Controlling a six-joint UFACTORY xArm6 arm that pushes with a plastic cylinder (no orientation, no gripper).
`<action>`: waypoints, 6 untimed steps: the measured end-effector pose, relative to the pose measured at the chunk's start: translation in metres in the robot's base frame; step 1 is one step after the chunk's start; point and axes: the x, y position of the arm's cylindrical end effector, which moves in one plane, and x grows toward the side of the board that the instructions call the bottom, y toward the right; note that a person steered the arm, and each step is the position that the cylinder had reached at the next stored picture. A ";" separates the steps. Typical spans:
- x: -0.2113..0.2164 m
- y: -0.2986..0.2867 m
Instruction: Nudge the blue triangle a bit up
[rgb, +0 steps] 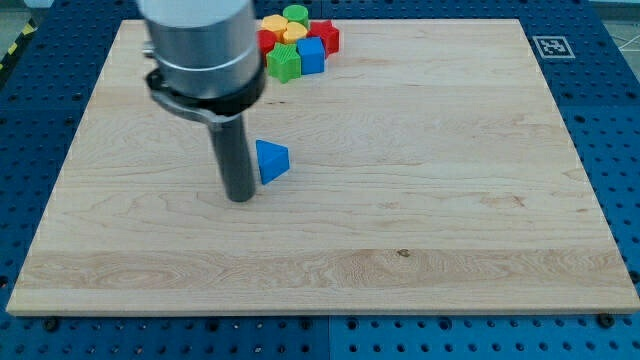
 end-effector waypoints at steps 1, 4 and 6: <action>-0.018 -0.001; 0.007 0.032; -0.058 0.063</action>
